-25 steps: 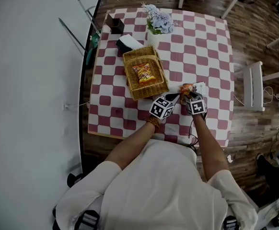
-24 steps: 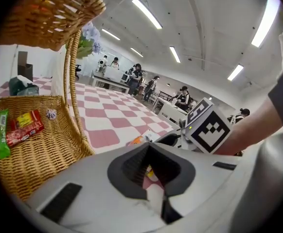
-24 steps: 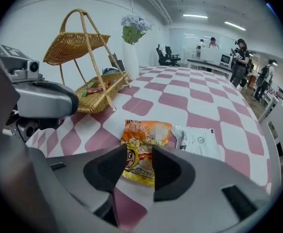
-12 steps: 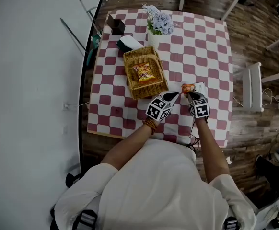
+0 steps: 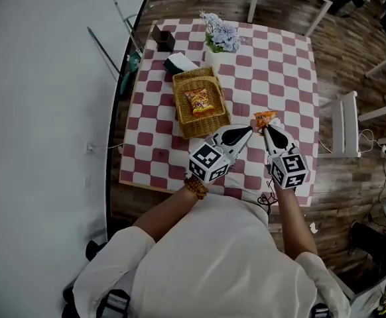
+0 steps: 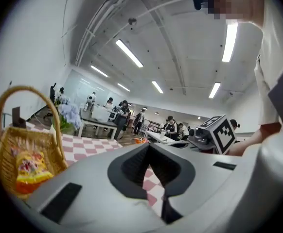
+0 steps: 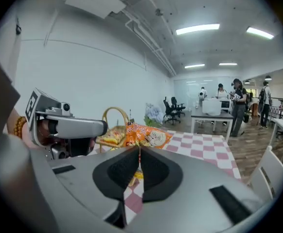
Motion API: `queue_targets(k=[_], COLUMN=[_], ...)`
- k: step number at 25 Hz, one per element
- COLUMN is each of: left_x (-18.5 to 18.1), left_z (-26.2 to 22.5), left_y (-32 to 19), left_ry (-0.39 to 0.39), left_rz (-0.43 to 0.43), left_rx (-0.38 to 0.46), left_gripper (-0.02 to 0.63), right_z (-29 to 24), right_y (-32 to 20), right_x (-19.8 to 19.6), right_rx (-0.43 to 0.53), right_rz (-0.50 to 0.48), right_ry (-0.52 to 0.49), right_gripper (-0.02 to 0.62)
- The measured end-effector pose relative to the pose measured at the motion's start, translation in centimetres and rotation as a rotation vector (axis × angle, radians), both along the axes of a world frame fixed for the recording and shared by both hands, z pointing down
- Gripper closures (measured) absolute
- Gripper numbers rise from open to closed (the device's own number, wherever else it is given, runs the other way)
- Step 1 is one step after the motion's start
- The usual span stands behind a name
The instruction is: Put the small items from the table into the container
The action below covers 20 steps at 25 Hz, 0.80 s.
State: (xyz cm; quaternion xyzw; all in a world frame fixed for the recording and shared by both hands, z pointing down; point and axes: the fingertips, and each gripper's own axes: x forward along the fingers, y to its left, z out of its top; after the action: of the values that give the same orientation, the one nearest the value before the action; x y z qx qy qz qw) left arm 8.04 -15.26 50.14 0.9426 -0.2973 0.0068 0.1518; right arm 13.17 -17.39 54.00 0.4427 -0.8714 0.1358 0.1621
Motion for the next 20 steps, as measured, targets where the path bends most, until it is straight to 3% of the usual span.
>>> queue_targets(k=[8, 13, 20], left_x=[-1.6, -1.4, -2.4], left_z=[-11.3, -14.0, -13.4], left_y=[3.6, 5.8, 5.9], left_ry=[0.036, 0.027, 0.013], left_rz=[-0.026, -0.020, -0.046], left_rx=[0.206, 0.223, 0.206], left_gripper=[0.577, 0.577, 0.577], right_z=[-11.8, -14.6, -14.8], right_y=[4.3, 6.4, 7.0], right_x=[0.3, 0.7, -0.3], right_rx=[0.207, 0.257, 0.252], right_rz=[0.025, 0.039, 0.013], right_ry=[-0.094, -0.113, -0.117], right_gripper=[0.577, 0.578, 0.578])
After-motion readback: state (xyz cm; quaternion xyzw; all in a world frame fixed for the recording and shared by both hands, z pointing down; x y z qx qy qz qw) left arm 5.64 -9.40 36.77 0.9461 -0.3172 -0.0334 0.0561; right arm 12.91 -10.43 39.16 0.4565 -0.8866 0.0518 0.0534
